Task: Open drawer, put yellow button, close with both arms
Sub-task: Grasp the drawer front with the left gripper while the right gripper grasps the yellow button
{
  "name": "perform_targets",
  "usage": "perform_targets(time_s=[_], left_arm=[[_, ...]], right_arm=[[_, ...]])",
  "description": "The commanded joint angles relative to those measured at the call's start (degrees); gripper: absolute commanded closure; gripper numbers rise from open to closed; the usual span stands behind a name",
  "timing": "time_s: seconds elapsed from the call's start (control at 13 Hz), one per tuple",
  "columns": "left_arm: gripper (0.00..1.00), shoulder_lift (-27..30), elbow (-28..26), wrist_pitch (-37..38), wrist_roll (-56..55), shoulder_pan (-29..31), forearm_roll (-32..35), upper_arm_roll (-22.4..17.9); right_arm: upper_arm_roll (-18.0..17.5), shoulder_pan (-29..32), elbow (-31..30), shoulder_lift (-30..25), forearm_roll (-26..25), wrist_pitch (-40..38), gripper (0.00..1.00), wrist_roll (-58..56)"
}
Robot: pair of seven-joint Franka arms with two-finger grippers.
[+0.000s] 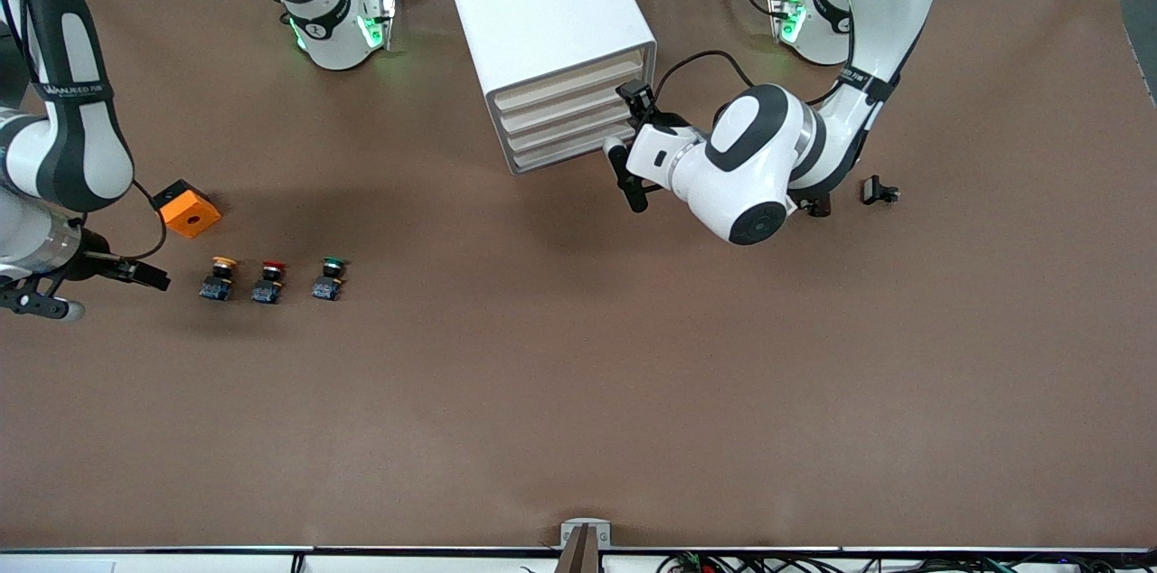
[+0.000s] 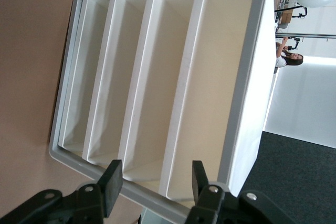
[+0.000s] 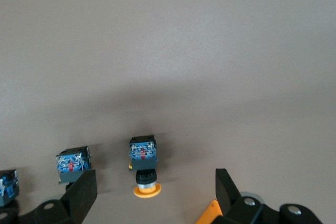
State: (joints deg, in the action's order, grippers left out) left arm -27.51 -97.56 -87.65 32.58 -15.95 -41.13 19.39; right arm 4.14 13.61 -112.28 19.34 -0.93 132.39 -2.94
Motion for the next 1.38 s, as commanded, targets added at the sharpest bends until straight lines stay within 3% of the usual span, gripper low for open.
perform_targets(time_s=[0.0, 0.15, 0.61, 1.3], left_arm=[[0.39, -0.4, 0.4, -1.4, -0.4, -2.3, -1.1, -0.1], [0.34, -0.7, 0.4, -2.1, -0.4, -3.9, -1.0, -0.1], [0.34, -1.8, 0.1, -3.5, -0.5, -7.1, -0.8, -0.1], [0.46, -2.6, -0.2, -5.4, -1.1, -10.2, -0.6, -0.1]], right_arm=[[-1.1, 1.0, -5.2, -0.2, 2.1, 6.6, 0.00, -0.1], [-1.2, 0.6, -6.5, 0.5, 2.6, 8.1, 0.00, 0.0], [-1.5, 0.3, -6.5, 5.5, 2.9, 13.5, 0.00, 0.0], [-1.6, 0.5, -6.7, 9.7, 4.1, 15.9, 0.00, 0.2]])
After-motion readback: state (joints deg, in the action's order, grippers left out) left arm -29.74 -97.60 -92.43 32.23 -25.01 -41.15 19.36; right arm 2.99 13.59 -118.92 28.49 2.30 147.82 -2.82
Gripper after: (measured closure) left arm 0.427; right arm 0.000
